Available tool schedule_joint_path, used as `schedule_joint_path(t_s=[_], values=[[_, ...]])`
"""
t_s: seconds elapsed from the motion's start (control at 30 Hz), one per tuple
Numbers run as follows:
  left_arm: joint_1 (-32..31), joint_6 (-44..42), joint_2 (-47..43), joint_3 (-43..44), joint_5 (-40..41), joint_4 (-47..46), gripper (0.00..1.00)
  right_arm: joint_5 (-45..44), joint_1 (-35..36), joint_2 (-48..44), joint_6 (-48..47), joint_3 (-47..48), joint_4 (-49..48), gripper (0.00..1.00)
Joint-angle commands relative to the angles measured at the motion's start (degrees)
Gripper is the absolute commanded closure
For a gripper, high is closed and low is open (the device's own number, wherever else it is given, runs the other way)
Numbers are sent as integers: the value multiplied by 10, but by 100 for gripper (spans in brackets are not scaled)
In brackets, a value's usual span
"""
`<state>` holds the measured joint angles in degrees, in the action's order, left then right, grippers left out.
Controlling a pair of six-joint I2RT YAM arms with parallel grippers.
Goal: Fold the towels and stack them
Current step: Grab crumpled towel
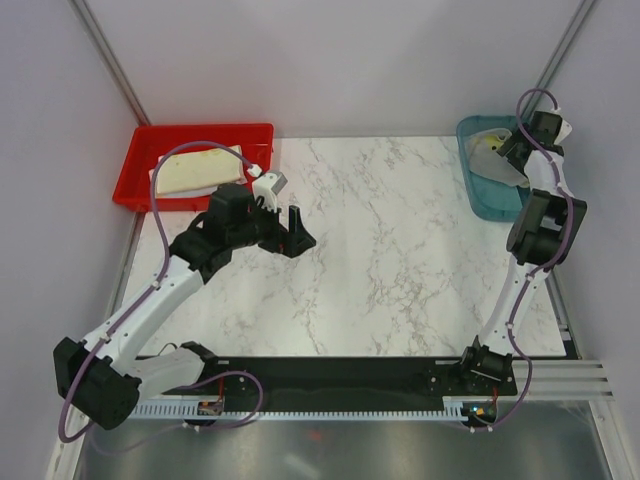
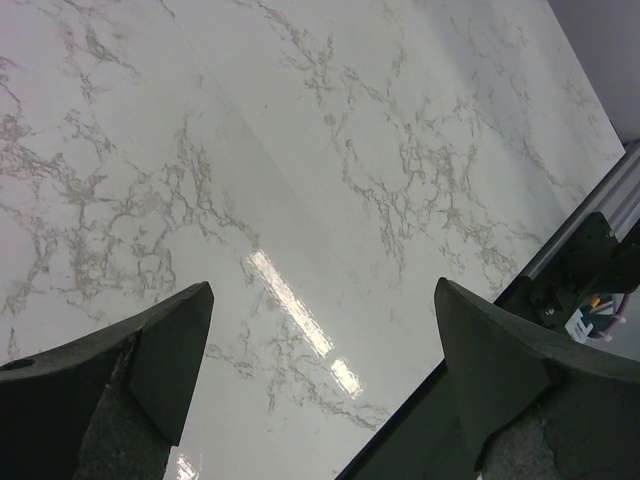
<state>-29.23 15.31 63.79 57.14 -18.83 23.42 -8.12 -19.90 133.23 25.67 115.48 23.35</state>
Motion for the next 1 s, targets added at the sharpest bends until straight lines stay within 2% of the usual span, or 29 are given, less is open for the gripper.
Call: schedule_joint_path(t_s=[0.0,0.2,0.33,0.4,0.43,0.47,0.53,0.7,0.77,0.83,0.97], values=[[4,10,9,17,-27,-20,0,-34,-2,33,-4,38,-10,20],[4,13,21,17,-24,-15,0,-39,-2,82,9,54,-15,22],[4,11,23,18,-26,-14,1,-11,-2,119,17,68,-20,27],[5,10,27,19,-24,-14,1,7,-2,130,21,74,-21,46],[5,9,28,18,-21,-14,1,10,-2,131,22,73,-19,64],[5,8,29,17,-17,-13,1,13,-2,131,23,73,-20,88],[6,6,33,17,-10,-11,1,24,-2,120,18,72,-28,100],[6,1,33,28,-26,-11,1,78,-2,34,13,72,-69,100],[6,1,34,36,-30,-13,2,133,-1,-8,21,72,-80,100],[6,1,41,50,-31,-13,2,165,1,-85,25,66,-82,100],[6,10,52,81,-21,-6,3,215,27,-236,42,-27,-81,100]])
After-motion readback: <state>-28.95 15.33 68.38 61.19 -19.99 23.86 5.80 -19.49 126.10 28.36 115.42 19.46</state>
